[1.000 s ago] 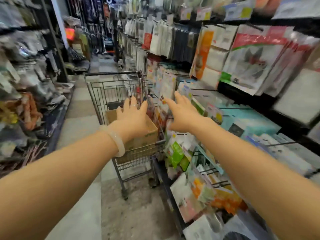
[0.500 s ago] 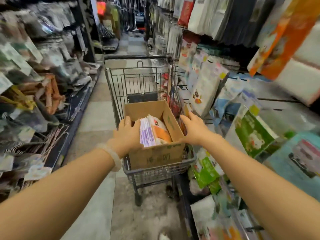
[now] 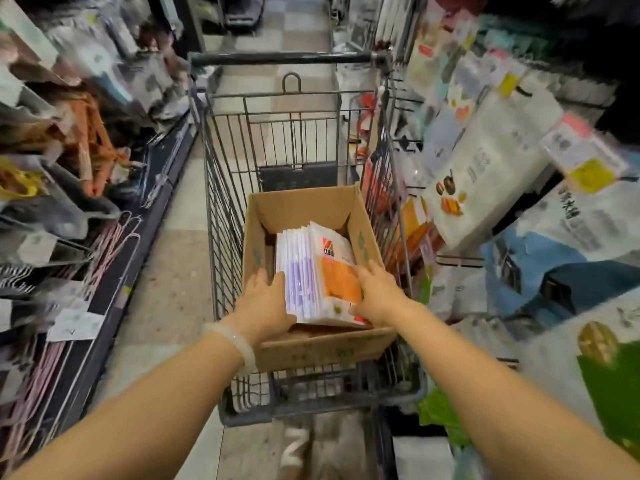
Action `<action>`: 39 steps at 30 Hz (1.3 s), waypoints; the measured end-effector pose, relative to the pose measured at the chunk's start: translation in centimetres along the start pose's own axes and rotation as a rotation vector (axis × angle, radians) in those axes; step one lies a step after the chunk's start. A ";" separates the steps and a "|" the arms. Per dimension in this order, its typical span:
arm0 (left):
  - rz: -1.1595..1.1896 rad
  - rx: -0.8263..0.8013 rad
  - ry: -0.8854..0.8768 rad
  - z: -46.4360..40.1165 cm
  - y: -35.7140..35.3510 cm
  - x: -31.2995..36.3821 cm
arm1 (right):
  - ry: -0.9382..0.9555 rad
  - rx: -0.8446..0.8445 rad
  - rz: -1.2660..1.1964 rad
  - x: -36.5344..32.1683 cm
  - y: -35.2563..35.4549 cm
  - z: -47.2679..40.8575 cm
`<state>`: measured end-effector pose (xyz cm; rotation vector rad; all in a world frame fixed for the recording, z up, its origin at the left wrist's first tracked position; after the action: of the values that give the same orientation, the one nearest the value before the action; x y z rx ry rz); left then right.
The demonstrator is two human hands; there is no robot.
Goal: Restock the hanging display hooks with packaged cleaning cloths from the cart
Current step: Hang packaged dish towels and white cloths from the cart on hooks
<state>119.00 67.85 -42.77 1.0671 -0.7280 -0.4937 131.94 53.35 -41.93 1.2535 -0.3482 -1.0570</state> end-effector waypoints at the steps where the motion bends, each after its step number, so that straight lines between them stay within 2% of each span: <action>1: 0.017 -0.030 0.014 -1.3 -1.0 -0.1 | -0.013 -0.017 -0.017 0.3 -0.8 -1.3; 10: 0.147 -0.282 0.138 -12.5 -10.3 -1.1 | -0.156 -0.224 -0.208 3.2 -9.1 -11.3; 16: 0.224 -0.323 0.182 -18.5 -15.2 -1.5 | -0.310 -0.356 -0.434 3.9 -15.7 -15.6; 20: 0.317 -0.344 0.210 -21.5 -17.2 -1.3 | -0.297 -0.395 -0.397 5.1 -17.6 -17.6; 22: 0.432 -0.354 0.294 -22.4 -17.8 -1.2 | -0.298 -0.438 -0.414 5.4 -18.2 -18.3; 24: 0.497 -0.334 0.400 -23.1 -18.3 -1.4 | -0.281 -0.458 -0.406 5.6 -18.6 -18.8; 28: 0.682 -0.189 0.661 -24.0 -18.5 -2.5 | -0.250 -0.474 -0.441 5.8 -19.0 -19.2; 31: 0.687 -0.197 0.675 -24.0 -19.1 -1.7 | -0.236 -0.488 -0.477 5.9 -19.1 -19.2; 35: 0.870 -0.139 0.719 -24.0 -19.7 0.5 | -0.237 -0.499 -0.544 6.0 -18.6 -19.2; 39: 0.836 -0.128 0.729 -24.2 -20.0 0.4 | -0.257 -0.526 -0.560 6.6 -18.4 -18.5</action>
<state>136.77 74.00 -67.90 0.6568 -0.4142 0.5449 140.41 60.26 -66.51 0.7459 0.1057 -1.6667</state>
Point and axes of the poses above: each hand's wrist, its own z-axis away from the middle knuckle, its own y-axis out of the back of the hand, x = y × z, the point moved 7 cm from there along -z, towards the middle knuckle, and after that the axes turned 10 degrees about x, right-handed, at the moved point
